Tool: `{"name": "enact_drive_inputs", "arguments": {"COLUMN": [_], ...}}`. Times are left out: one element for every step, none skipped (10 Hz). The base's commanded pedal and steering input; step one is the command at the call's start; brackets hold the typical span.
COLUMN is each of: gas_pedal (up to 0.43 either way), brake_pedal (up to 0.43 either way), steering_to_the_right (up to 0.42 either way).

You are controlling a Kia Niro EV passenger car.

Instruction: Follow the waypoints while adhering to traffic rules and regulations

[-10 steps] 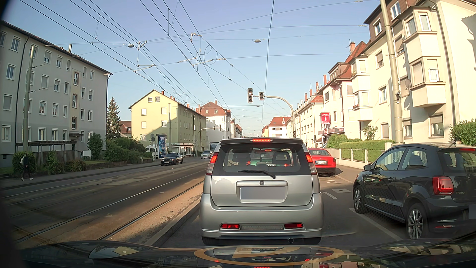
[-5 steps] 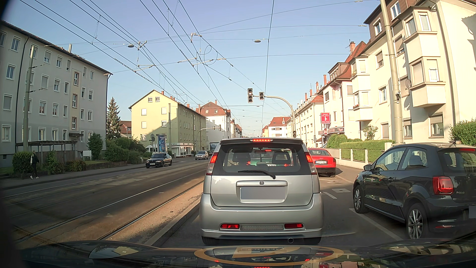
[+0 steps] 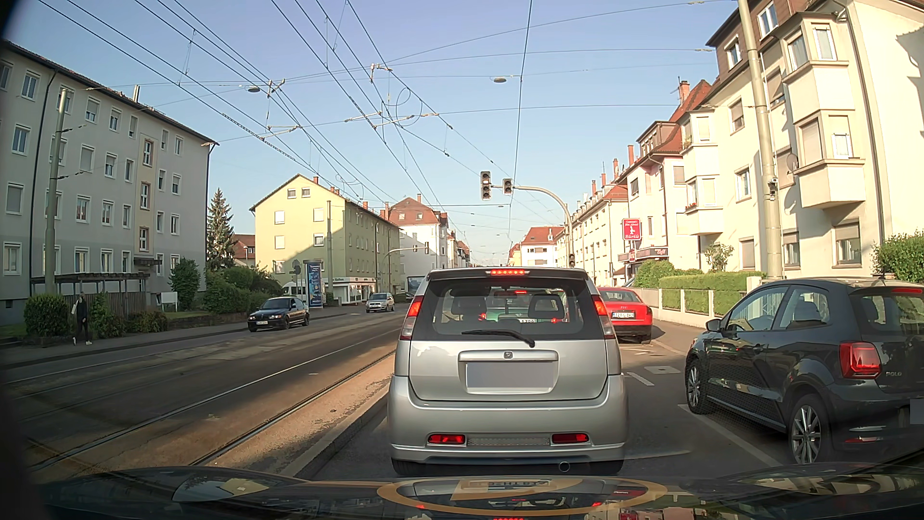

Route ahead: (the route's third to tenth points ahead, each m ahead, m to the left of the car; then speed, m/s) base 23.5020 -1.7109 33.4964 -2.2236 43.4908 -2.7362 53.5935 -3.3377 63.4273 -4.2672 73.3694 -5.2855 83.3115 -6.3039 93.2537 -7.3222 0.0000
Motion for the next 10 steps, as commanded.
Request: {"name": "enact_drive_inputs", "arguments": {"gas_pedal": [0.0,0.0,0.0,0.0,0.0,0.0,0.0,0.0,0.0,0.0], "brake_pedal": [0.238,0.238,0.238,0.238,0.238,0.238,0.238,0.238,0.238,0.238], "steering_to_the_right": [-0.001,-0.002,-0.002,-0.001,-0.002,-0.002,-0.002,-0.002,-0.002,-0.002]}}
